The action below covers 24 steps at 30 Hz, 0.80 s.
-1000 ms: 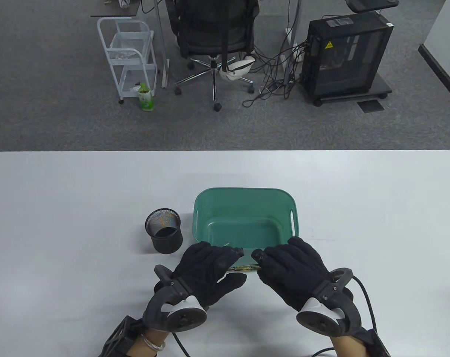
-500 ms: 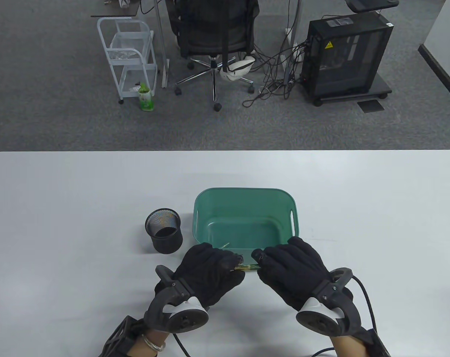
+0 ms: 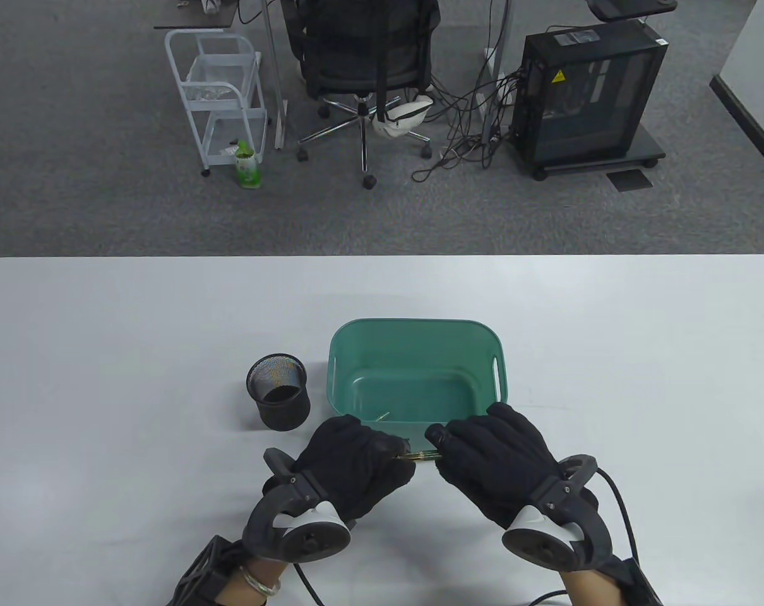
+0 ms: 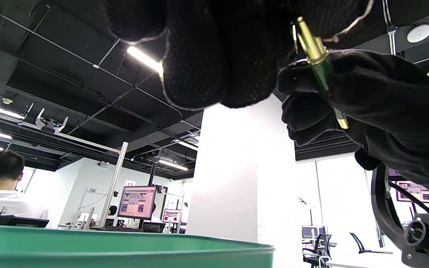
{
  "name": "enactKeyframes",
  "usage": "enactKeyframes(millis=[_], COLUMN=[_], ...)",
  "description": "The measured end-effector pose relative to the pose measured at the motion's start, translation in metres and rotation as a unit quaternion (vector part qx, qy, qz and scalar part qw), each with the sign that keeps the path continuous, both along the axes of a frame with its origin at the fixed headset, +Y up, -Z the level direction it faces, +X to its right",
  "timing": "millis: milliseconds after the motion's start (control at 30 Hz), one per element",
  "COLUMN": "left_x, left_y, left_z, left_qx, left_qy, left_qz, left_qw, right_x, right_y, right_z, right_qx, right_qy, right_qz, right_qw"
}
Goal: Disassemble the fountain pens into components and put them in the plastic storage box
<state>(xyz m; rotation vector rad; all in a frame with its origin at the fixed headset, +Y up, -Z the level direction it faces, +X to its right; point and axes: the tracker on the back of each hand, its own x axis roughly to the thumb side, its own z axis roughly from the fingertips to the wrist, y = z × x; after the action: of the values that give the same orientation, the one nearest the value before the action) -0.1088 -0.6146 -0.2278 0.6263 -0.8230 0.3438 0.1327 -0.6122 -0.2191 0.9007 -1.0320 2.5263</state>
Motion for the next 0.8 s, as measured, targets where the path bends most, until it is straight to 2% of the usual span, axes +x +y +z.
enactKeyframes(millis=[800], left_x=[-0.0034], left_y=[-0.0013], left_z=[-0.0035], left_qx=[-0.012], left_qy=[0.004], left_qz=[-0.001], left_qw=[1.0], right_x=[-0.0001], right_y=[-0.001], right_z=[0.0002], right_qx=[0.0], right_qy=[-0.002], right_qz=[0.001], right_qw=[1.0])
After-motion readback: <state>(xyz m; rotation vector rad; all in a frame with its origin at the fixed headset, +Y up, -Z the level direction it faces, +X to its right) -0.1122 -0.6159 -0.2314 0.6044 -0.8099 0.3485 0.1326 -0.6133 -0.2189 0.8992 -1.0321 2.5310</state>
